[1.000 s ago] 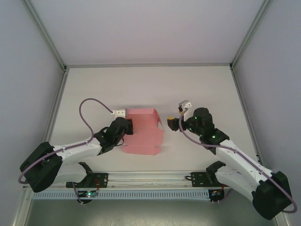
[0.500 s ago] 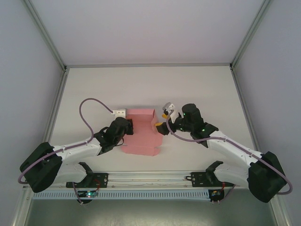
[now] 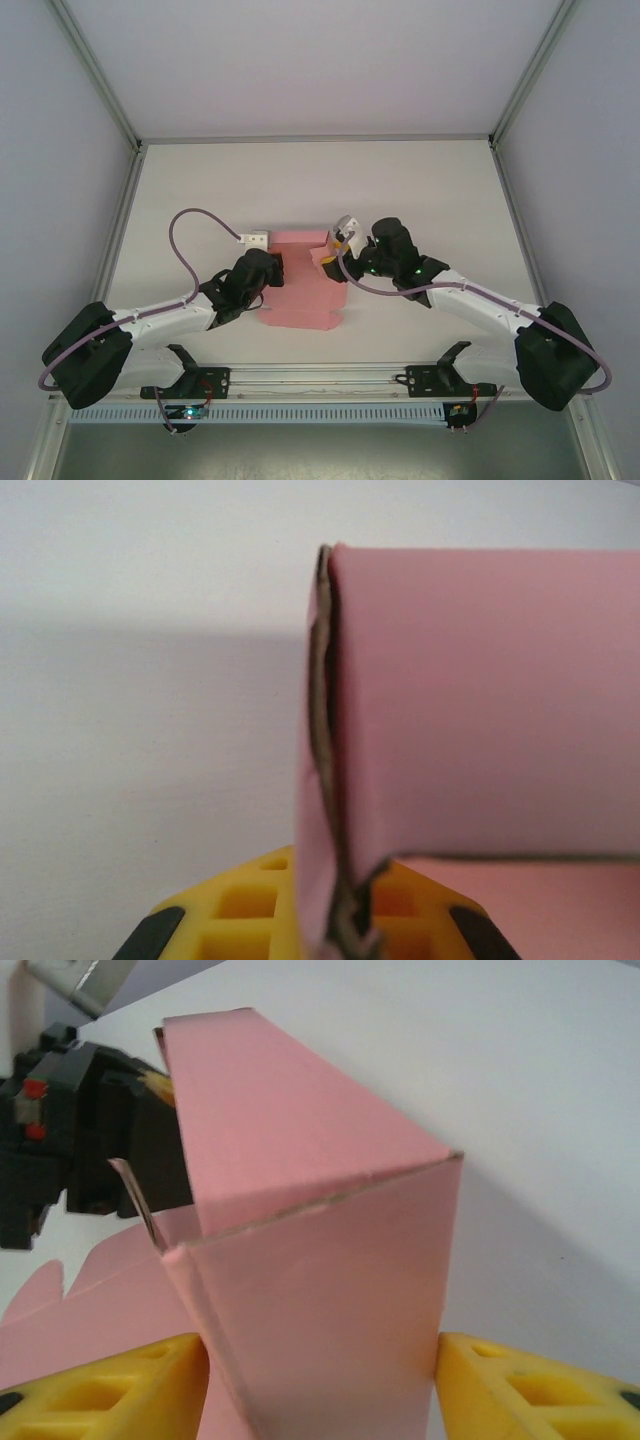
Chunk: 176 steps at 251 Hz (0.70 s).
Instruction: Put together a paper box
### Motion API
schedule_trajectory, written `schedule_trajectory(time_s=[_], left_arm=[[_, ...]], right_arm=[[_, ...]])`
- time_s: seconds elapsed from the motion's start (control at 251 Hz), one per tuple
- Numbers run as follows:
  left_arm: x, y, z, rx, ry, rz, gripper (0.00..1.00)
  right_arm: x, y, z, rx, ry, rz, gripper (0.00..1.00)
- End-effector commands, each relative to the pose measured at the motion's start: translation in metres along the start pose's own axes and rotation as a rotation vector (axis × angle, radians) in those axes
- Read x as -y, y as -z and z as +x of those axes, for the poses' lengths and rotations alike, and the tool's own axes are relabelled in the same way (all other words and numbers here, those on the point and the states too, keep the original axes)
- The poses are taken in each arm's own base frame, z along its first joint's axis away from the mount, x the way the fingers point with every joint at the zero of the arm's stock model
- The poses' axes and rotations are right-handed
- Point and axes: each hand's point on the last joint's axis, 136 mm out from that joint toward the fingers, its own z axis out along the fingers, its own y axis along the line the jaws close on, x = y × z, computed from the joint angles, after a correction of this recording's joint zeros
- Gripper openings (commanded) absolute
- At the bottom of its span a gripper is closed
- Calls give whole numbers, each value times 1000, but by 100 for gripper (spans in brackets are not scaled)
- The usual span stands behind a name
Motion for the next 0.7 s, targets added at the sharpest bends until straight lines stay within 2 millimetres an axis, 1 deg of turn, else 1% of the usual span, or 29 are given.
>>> schedule_trajectory(time_s=[0.0,0.108,0.192,0.271,0.323,0.363,0.439,0.479,0.535,0.591,0.631,0.698], left_arm=[[13,3,-13,36,-8,33,0],[13,0,-12,25,-4,25,0],[17,-1,-13,28,-2,43,0],[18,-1,-14,30,-1,46,0],[16,-1,-15,30,2,36,0],[14,0,-16,32,9,22,0],[11,1,-19,39,27,-3,0],[9,2,-20,41,38,-15,0],[1,2,-21,45,61,-63,0],[-15,4,-20,46,101,-160,0],[-29,7,-20,43,125,-240,0],[-43,11,-16,34,151,-328,0]], right_arm=[[21,-4,-21,60,28,175,54],[35,-8,-22,75,20,295,39],[43,-13,-20,59,23,365,35],[46,-19,-17,37,34,403,24],[51,-21,-15,24,40,452,16],[57,-21,-15,12,49,502,9],[74,-15,-11,-28,46,636,0],[84,-10,-9,-45,34,716,0],[100,0,-4,-63,21,839,0],[117,14,0,-85,3,987,0],[124,23,3,-99,-9,1073,0],[135,40,5,-102,-29,1207,0]])
